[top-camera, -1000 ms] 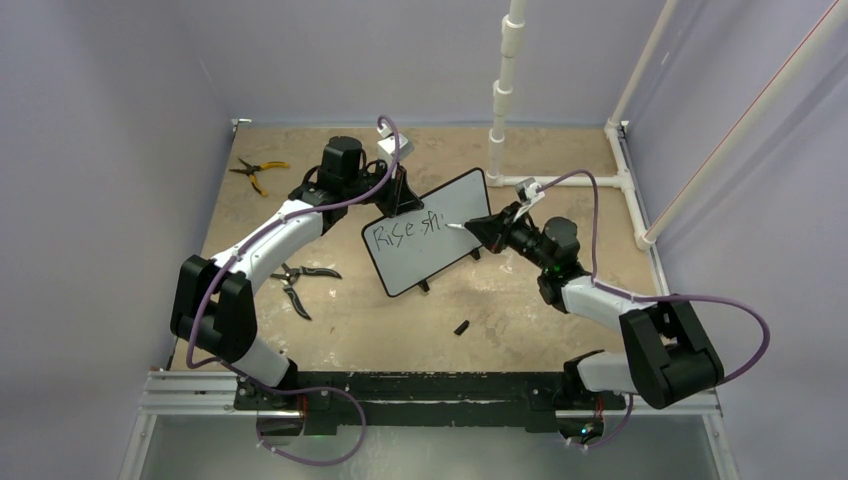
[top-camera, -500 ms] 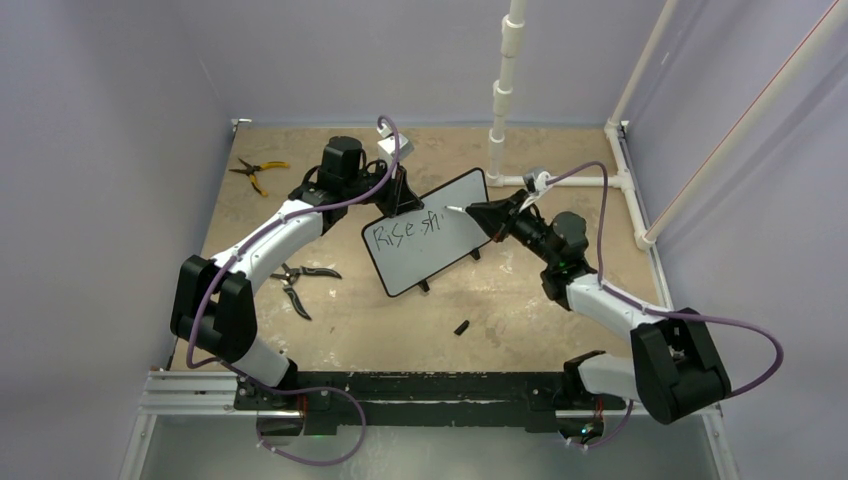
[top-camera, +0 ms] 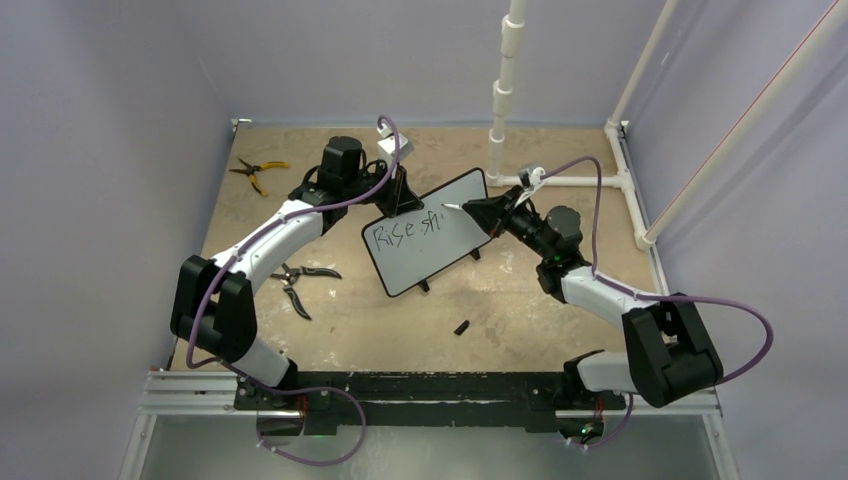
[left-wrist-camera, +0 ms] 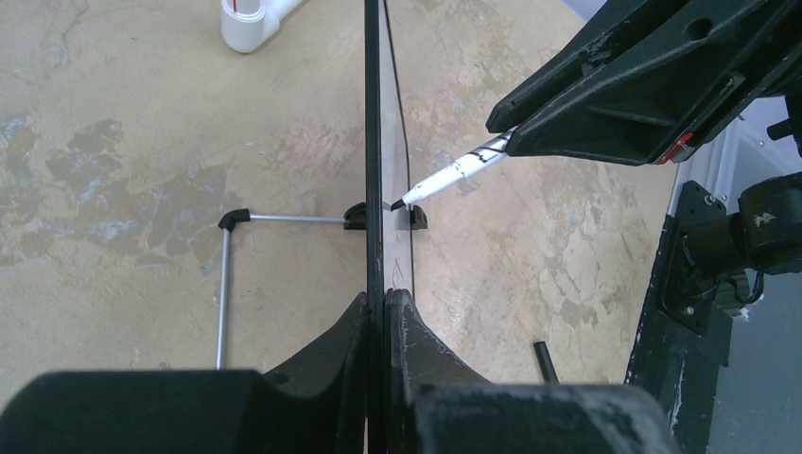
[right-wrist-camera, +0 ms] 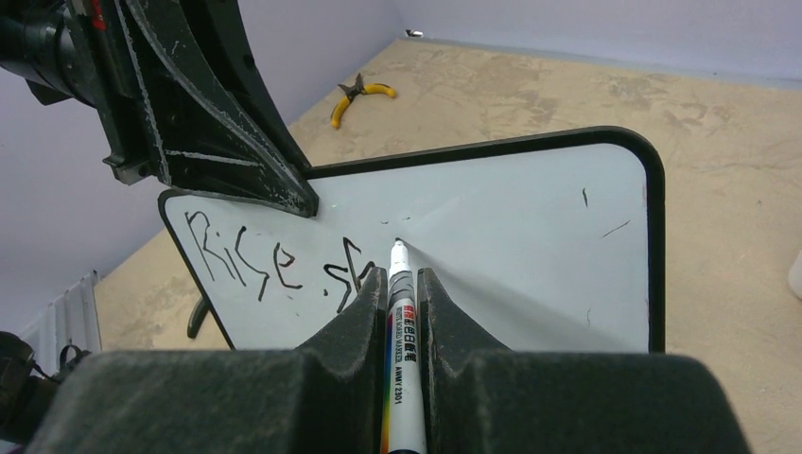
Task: Write a sentence on the whiteboard
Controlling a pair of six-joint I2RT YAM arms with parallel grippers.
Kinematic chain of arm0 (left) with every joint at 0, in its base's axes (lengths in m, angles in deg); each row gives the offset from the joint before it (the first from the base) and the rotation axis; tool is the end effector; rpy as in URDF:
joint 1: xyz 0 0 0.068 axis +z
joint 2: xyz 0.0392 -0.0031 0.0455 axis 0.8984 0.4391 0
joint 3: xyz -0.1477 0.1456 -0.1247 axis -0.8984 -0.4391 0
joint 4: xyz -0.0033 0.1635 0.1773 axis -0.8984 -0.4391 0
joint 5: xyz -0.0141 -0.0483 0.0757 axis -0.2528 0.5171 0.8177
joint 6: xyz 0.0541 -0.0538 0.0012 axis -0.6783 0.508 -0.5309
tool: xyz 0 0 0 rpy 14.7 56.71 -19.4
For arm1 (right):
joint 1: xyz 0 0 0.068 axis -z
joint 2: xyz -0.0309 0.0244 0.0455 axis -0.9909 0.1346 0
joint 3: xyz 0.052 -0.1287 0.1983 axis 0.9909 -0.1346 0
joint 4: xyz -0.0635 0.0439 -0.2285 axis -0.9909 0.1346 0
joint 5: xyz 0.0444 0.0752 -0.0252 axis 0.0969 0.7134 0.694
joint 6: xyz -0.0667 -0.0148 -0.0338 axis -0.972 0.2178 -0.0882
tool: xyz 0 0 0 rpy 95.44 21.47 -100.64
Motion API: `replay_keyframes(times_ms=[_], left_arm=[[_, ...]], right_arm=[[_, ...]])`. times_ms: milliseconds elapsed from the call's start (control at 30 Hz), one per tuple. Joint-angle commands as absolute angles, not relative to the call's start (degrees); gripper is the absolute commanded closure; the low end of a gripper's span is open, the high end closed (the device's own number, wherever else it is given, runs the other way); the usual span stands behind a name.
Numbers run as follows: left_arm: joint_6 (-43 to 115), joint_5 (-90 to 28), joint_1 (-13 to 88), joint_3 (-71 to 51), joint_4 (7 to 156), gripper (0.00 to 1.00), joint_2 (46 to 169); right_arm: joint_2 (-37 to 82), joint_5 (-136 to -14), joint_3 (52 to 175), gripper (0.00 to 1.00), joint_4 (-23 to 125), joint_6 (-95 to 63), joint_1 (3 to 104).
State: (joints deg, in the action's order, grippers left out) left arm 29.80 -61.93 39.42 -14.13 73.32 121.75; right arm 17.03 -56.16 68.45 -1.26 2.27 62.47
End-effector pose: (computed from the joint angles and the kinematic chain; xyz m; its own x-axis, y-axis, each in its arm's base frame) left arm 0.3078 -0.1854 0.2643 -0.4916 0.1483 -0.8581 0.7914 0.4873 -0.3691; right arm 0.2668 0.1270 0.2384 -0.2059 0.3250 -0.9230 -0.7022 0.6079 0.3706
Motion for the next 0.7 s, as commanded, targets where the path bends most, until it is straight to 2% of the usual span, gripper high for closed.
replay_keyframes(times_ms=[0, 233, 667], left_arm=[[28.59, -63.77, 39.00, -14.85, 74.19, 1.00, 120.77], [28.54, -63.69, 38.99, -14.78, 74.17, 1.00, 120.85], [28.63, -63.86, 38.99, -14.83, 74.28, 1.00, 120.63]], right_arm=[[17.68, -55.43, 70.08, 1.00, -4.35, 2.44, 62.81], [18.51, -56.16, 70.14, 1.00, -4.85, 2.66, 62.80], [11.99, -58.09, 66.01, 1.00, -1.03, 2.21, 62.76]])
